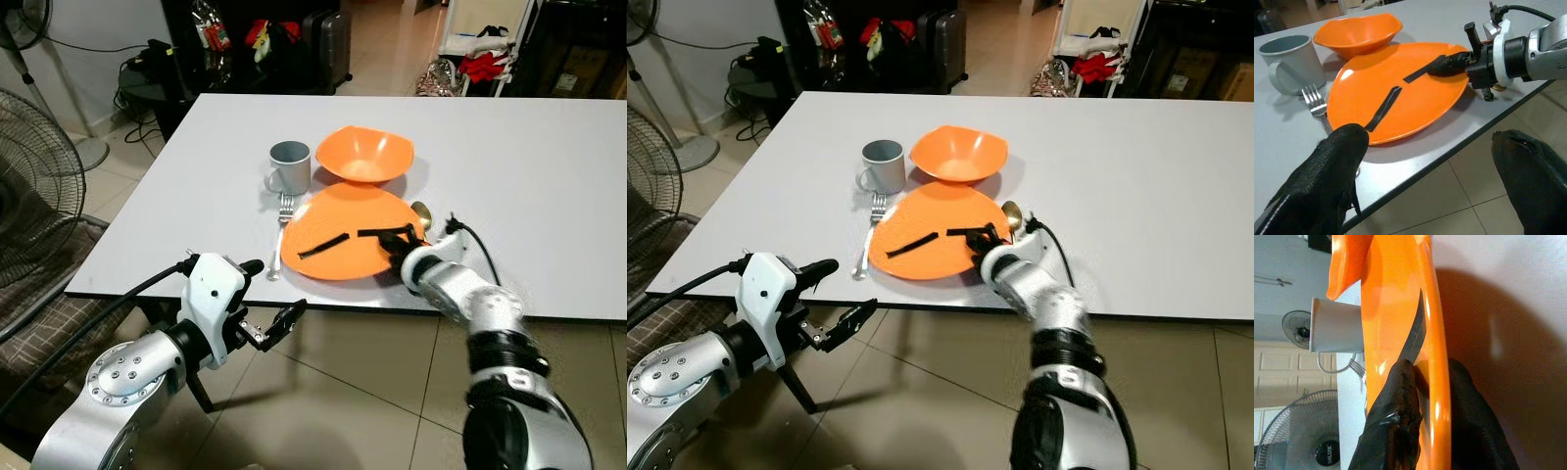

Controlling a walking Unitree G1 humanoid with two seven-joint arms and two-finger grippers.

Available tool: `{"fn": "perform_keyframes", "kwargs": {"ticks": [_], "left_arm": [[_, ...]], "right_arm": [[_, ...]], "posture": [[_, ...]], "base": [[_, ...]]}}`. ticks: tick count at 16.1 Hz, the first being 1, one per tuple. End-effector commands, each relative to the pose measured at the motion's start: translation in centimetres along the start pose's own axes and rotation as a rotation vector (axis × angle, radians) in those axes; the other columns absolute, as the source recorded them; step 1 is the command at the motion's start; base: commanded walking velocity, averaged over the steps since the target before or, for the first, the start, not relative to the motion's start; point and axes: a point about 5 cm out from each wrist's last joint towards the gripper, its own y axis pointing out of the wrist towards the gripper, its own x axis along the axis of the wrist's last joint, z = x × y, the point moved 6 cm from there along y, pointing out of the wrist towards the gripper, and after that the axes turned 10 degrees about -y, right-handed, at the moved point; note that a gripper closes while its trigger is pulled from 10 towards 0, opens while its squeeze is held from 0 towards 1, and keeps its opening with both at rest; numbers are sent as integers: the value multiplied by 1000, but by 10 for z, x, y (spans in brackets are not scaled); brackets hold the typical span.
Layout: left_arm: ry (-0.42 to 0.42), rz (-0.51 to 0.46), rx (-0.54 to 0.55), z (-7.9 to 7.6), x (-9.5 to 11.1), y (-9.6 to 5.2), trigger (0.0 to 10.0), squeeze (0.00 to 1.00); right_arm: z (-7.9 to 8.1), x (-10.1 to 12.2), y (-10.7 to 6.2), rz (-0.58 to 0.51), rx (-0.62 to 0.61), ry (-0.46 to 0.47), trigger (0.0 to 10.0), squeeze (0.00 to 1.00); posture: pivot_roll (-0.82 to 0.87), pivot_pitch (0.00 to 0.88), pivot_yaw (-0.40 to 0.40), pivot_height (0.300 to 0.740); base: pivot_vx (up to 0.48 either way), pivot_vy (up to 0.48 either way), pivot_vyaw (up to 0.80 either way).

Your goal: Setting the table

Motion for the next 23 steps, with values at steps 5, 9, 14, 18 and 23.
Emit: {"fn": "perform_keyframes", "kwargs": {"ticks": [5,9,14,18,23], "left_arm": [[7,2,2,-2,1,0,10000,0],[3,1,2,-2,1,0,10000,0],[1,1,-7,-3,2,3,10000,0],[9,3,-15,-3,2,5,10000,0],[-6,-10,3,0,4,6,10000,0]], "right_arm": [[6,-3,8,-4,1,5,10000,0],[-7,2,3,-31,-4,50,10000,1000],[-7,12,-15,-57,35,73,10000,1000],[-8,17,-49,-87,38,37,10000,1000],[-15,20,-101,-107,48,-51,10000,1000]], "posture": [[-34,0,38,740],[-37,0,43,740],[-47,0,57,740],[-58,0,70,740],[-71,0,83,740]], "base": [[0,0,0],[0,0,0],[0,0,0],[0,0,0],[0,0,0]]}}
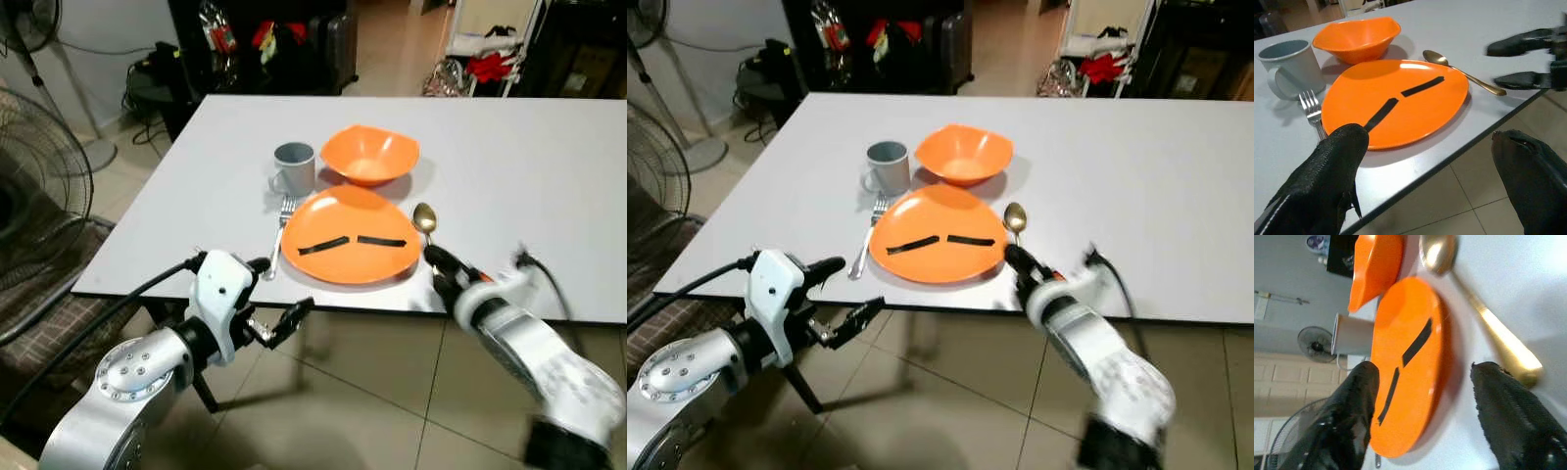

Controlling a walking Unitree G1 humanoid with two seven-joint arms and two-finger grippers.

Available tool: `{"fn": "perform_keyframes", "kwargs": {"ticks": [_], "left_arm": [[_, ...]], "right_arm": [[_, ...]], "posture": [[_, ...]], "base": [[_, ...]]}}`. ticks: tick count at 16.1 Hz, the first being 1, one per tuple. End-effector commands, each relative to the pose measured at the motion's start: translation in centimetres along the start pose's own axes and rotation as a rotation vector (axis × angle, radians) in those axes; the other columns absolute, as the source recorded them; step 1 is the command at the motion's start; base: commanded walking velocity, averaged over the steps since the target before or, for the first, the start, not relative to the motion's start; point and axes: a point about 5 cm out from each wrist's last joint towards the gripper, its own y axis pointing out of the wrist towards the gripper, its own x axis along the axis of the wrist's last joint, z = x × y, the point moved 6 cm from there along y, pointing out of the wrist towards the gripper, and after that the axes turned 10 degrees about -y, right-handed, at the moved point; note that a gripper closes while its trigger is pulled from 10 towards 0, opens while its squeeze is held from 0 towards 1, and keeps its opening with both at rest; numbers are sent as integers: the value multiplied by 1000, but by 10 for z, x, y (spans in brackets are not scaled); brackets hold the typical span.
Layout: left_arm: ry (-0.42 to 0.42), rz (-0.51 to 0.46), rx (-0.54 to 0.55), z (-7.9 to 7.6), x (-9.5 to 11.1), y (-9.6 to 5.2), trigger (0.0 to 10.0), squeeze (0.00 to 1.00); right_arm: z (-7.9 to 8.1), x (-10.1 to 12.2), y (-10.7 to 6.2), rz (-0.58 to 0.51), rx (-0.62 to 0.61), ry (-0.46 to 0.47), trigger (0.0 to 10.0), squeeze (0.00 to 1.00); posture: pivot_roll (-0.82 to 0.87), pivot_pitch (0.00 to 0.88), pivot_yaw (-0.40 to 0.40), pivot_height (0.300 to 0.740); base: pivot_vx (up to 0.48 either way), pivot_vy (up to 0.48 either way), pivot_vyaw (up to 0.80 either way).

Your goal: Setting the table

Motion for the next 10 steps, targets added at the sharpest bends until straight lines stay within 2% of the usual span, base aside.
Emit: {"fn": "perform_keyframes", "kwargs": {"ticks": [1,2,3,4,5,6,7,10], "left_arm": [[-15,-9,32,7,2,1,10000,0],[-15,-9,32,7,2,1,10000,0],[-30,-80,127,19,14,2,10000,0],[-30,-109,169,25,19,2,10000,0],[-53,-154,245,35,25,2,10000,0],[-53,-154,245,35,25,2,10000,0],[-97,-204,321,41,30,2,10000,0],[-89,-199,420,42,24,-6,10000,0]], "right_arm": [[13,5,-13,-9,38,-82,10000,1000],[13,5,-13,-9,38,-82,10000,1000],[30,14,-32,-53,72,-336,10000,1000],[38,16,-38,-67,92,-434,10000,1000],[55,19,-43,-99,129,-593,10000,1000],[55,19,-43,-99,129,-593,10000,1000],[77,23,-44,-179,149,-756,10000,1000],[79,11,-34,-218,104,-993,10000,1000]], "posture": [[-72,0,84,740],[-72,0,84,740],[-79,0,90,740],[-79,0,90,740],[-84,0,90,740],[-84,0,90,740],[-74,0,79,740],[-52,0,57,740]], "base": [[0,0,0],[0,0,0],[0,0,0],[0,0,0],[0,0,0],[0,0,0],[0,0,0],[0,0,0]]}}
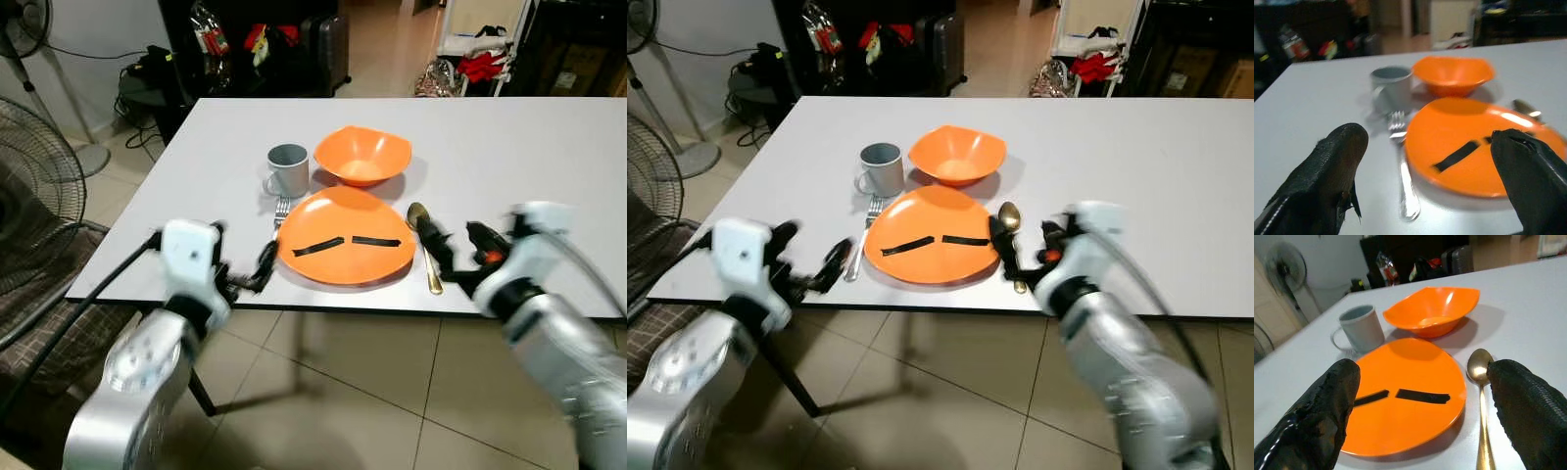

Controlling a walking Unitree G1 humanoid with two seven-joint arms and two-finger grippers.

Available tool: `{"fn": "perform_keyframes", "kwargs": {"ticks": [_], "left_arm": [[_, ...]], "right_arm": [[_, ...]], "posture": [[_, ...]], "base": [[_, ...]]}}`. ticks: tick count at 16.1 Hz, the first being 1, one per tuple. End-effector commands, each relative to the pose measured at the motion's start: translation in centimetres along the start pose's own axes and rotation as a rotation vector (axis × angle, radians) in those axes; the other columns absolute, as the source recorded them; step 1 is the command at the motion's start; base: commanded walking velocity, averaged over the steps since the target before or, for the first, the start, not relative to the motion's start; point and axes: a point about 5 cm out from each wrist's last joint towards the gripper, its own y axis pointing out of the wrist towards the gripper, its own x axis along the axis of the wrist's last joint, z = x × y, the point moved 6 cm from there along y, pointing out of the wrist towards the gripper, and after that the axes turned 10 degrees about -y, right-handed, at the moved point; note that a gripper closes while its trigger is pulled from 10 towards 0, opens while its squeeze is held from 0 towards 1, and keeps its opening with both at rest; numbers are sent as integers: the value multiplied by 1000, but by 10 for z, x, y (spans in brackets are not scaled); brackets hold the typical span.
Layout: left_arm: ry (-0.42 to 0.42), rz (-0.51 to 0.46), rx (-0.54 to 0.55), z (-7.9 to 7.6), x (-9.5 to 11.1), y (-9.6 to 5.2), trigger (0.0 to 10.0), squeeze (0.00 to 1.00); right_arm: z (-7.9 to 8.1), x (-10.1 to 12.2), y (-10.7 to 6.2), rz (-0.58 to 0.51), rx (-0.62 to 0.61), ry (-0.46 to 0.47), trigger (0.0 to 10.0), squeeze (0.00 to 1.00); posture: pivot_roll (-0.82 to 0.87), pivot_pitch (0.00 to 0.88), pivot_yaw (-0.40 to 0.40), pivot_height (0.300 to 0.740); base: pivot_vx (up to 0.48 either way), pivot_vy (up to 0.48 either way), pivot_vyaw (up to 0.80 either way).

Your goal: Setting the table

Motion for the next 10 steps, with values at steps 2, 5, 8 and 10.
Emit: {"fn": "perform_keyframes", "kwargs": {"ticks": [2,5,8,10], "left_arm": [[24,-10,46,6,3,-5,10000,0],[36,-12,99,13,3,-7,10000,0],[38,-16,106,14,5,-7,10000,0],[37,-25,110,15,7,-5,10000,0]], "right_arm": [[7,-5,5,-16,-2,-83,10000,1000],[18,-17,12,-18,27,-101,10000,1000],[17,-21,13,-22,22,-96,10000,1000],[19,-20,16,-36,38,-104,10000,1000]], "posture": [[-42,0,44,740],[-31,0,40,740],[-31,0,43,740],[-35,0,51,740]], "base": [[0,-131,0],[0,-286,0],[0,-295,0],[0,-292,400]]}}
